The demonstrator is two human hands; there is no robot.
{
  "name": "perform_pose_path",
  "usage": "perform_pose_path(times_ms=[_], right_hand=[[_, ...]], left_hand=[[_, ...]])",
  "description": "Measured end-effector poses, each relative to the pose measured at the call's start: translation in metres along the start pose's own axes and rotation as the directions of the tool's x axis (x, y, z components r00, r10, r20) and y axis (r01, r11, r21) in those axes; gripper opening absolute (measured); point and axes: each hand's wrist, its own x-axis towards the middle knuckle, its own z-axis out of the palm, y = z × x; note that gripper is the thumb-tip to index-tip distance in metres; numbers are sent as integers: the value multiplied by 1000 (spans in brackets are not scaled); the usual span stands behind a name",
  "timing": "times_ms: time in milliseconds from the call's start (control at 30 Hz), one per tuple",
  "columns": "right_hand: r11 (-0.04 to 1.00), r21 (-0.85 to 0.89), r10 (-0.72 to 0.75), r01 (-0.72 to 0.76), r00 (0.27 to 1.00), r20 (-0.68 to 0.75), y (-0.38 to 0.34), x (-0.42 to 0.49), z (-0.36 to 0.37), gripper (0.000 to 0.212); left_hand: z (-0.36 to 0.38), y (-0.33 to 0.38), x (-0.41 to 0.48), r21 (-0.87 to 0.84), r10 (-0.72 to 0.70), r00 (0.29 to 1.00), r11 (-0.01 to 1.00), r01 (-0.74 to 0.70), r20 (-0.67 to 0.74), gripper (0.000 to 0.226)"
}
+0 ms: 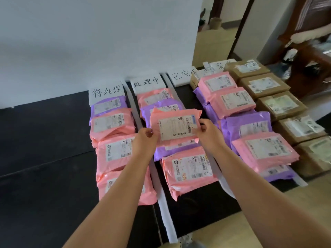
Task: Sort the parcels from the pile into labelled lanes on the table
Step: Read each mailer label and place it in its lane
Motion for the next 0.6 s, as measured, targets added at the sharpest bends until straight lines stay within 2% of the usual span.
perform_pose_path(times_ms=[33, 100, 200, 300, 400, 600], right_hand=[[1000, -18, 5, -5, 1000, 27, 5, 5, 1, 32], [999, -43, 14, -11, 998, 67, 15, 11, 1, 32], [996, -91, 20, -8, 992, 127, 28, 19, 3, 35], [990, -144, 33, -6, 983, 183, 33, 23, 3, 44], [989, -150, 14, 16, 980, 197, 34, 26, 3, 51], [992, -123, -15, 37, 984, 177, 34, 26, 4, 57]], left_hand=[[5, 0, 0, 3, -12, 1000, 1000, 12, -17, 4], [15, -4, 0, -8, -54, 998, 999, 53, -37, 17], [30, -17, 0, 36, -81, 996, 996, 82, -38, 10], [42, -28, 1, 100, -65, 998, 993, 67, -27, 25], [49, -31, 1, 139, -45, 998, 989, 52, -49, 32], [48, -30, -8, 126, -1, 996, 992, 12, -84, 23]])
